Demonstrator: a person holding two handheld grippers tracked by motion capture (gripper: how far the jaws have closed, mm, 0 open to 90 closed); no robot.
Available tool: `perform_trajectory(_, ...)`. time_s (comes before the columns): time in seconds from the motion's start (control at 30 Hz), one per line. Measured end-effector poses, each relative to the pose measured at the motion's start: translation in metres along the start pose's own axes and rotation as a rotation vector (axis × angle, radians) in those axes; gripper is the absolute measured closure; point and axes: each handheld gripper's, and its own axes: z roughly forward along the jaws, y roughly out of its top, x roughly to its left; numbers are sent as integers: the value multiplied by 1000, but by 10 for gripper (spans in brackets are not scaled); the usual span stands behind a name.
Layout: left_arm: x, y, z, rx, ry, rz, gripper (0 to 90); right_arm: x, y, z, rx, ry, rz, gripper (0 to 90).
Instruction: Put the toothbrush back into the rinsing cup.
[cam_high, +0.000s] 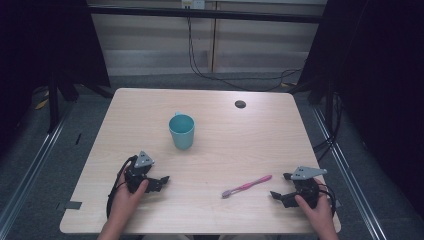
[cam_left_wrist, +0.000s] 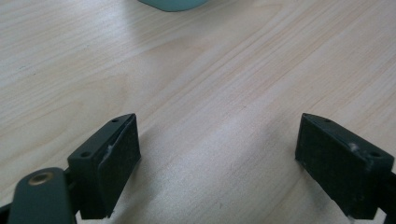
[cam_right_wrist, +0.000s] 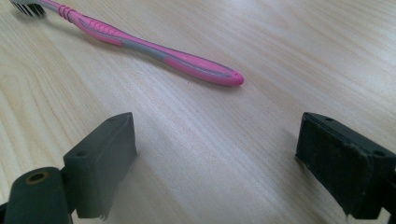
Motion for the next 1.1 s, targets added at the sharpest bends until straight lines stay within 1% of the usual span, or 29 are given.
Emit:
perform_trajectory(0.57,0,0,0,-1,-3,1,134,0,0,0,-1,-1,1,120)
perform_trajectory(0.67,0,0,0,1,0,1,134,0,1,-1,10,3,-2,129)
perform_trajectory(0.77,0,0,0,0,0,1,134,-1,4,-1,33,10,-10,135)
perform_trajectory(0.87,0,0,0,0,0,0,134,1,8,-1,58,7,-35,142)
perform_trajectory(0.97,0,0,0,0,0,0,134,2,12,-2,84,3,-71,149)
perform_trajectory(1.1,0,0,0,0,0,0,135,3,19,-4,111,11,-113,150)
